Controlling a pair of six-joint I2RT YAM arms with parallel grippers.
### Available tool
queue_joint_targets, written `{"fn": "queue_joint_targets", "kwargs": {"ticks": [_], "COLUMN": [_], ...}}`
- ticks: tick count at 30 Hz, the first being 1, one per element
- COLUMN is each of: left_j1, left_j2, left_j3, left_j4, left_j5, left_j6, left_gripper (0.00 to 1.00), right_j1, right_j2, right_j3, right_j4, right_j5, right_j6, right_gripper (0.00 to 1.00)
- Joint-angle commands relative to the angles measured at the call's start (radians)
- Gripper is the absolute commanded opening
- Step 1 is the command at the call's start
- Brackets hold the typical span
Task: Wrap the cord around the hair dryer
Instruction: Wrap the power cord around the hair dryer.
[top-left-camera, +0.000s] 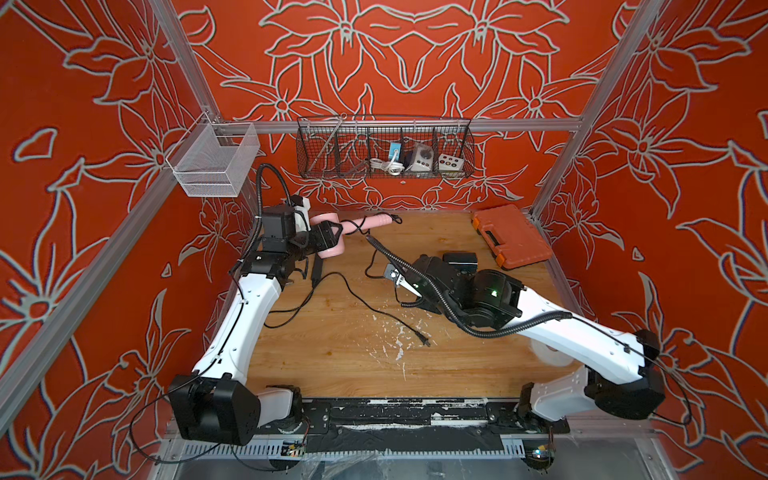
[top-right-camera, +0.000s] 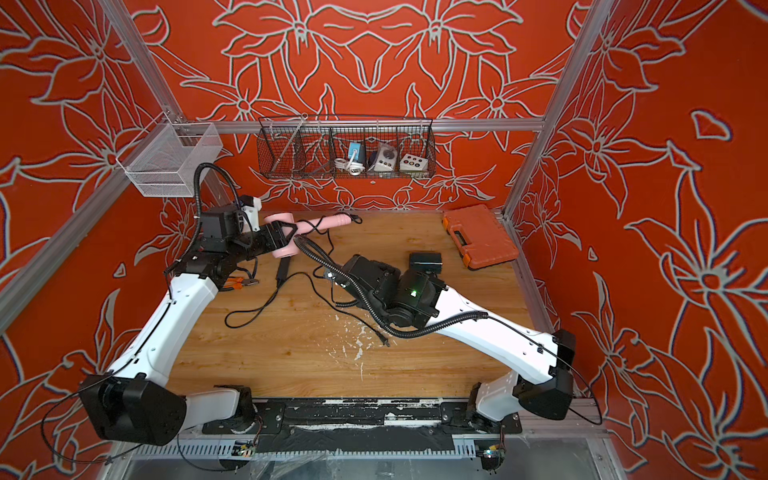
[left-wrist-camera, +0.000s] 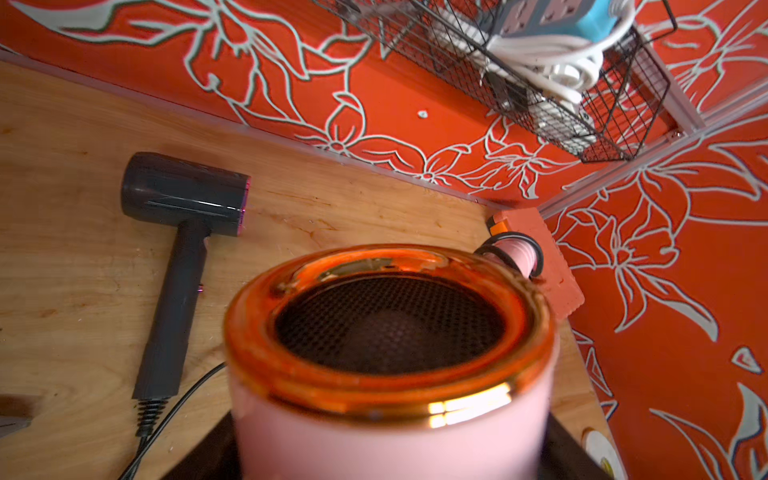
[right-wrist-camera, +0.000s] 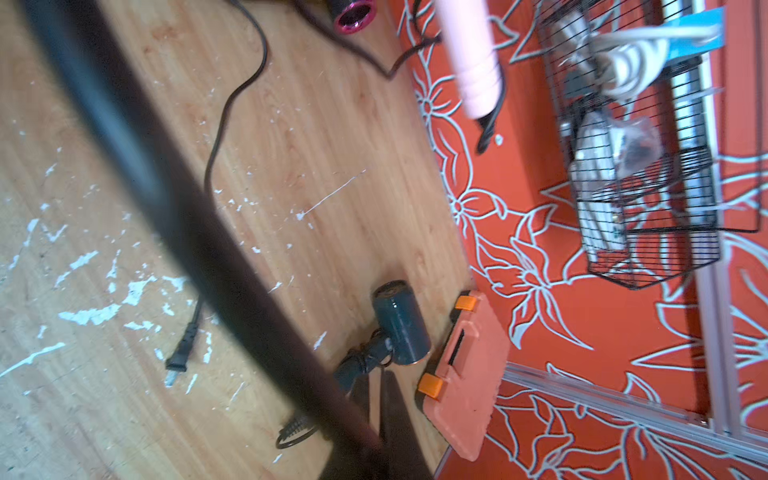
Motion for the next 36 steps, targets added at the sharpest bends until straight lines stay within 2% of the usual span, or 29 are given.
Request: {"fn": "queue_joint_targets", "kwargs": {"ticks": [1,7,11,16,20,25,28,31,36], "left_j1": [-0.058,-0.121,-0.158,-0.208,-0.258,-0.29,-0.293,-0.293,-0.291], "left_j2": [0.007,-0.004,-0.048,-0.114,-0.173,-0.237,-0.281,-0.327,-0.336], "left_j3": [0.006,-0.049,-0.112,-0.221,-0.291,-0.324,-0.372,-0.392,-0.389], "left_j4": [0.023,0.031,0.056,0.127,0.192,0.281,0.433,0.543,0.636], "left_j5": [0.018,0.08,0.159,0.351,0.412,0.537,0.614,0.638,0.625], "left_j6": [0.065,0.091,0.117,0.15,0.17,0.178,0.103,0.021,-0.067], "left_gripper": [0.0,0.0,0.0,0.0,0.0,0.0,0.0,0.0,0.0], "right_j1": [0.002,-0.066,-0.162,-0.242,-0.287,-0.382,-0.461,-0.533,-0.614], "right_j2": [-0.013,0.055,0.067,0.105,0.148,0.184,0.192,0.199,0.165], "right_j3": [0.072,0.172,0.218,0.298,0.344,0.337,0.297,0.23,0.039], "right_j4": [0.088,0.163,0.216,0.216,0.198,0.195,0.199,0.209,0.292], "right_j5": [0.07,0.121,0.055,-0.075,-0.162,-0.291,-0.419,-0.545,-0.682], "right_j6": [-0.163,-0.346,-0.378,-0.406,-0.403,-0.34,-0.259,-0.178,-0.063], "right_gripper": [0.0,0.0,0.0,0.0,0.0,0.0,0.0,0.0,0.0]}}
